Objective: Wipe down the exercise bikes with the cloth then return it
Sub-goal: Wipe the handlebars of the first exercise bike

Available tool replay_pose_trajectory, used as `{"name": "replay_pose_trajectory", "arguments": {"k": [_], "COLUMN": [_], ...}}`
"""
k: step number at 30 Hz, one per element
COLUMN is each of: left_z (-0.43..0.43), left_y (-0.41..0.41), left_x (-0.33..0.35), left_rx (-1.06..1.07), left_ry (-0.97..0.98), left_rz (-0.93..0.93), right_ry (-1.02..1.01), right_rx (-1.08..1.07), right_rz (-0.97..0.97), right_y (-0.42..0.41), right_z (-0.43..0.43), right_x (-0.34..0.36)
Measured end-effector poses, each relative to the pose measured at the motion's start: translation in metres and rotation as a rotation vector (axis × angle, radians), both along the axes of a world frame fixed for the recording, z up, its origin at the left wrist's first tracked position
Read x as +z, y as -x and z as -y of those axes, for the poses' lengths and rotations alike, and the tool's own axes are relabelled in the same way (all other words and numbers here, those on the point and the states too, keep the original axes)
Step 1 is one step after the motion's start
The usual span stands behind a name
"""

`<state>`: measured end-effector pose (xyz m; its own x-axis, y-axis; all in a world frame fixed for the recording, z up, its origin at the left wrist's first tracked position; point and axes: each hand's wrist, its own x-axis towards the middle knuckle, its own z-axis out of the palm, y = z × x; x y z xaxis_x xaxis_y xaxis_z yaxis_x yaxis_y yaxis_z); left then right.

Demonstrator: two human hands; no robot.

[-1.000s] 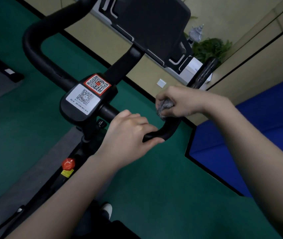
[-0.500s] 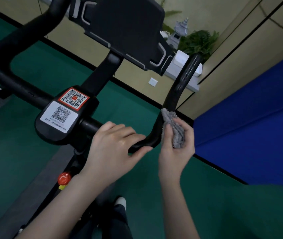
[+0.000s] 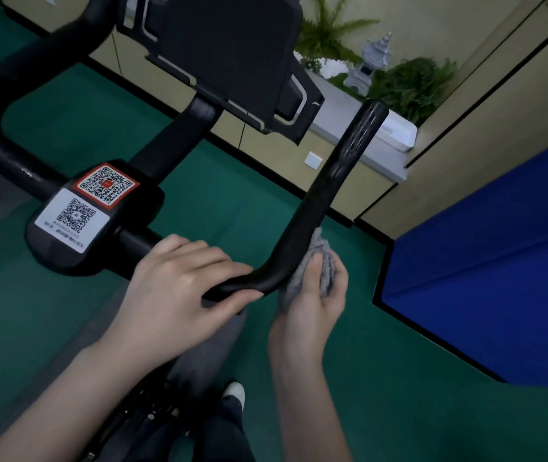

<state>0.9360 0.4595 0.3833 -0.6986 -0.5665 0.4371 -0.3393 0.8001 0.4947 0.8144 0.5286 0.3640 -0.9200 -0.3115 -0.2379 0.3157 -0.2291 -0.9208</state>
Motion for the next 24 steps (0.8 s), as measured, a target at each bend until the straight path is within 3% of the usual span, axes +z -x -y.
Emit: {"name": "replay_pose_trajectory", "arguments": {"k": [8,13,24], "left_z": [-0.001,-0.002,-0.002], "left_y": [-0.001,0.0,0.002], "left_x": [0.003,0.005,0.016], "left_rx": [0.006,0.017,0.012], "left_ry": [-0.021,-0.037,-0.1], "left_rz": [0.035,0.04,0.089], "right_ry": [0.079,0.233,0.154], "right_rx": [0.138,0.297,0.716], "right_rz": [0.249,0.412,0.361], "right_y": [0.003,0.009,0.036], "right_z": [-0.005,-0.021,-0.022], "right_x": [-0.001,0.002,-0.009]}}
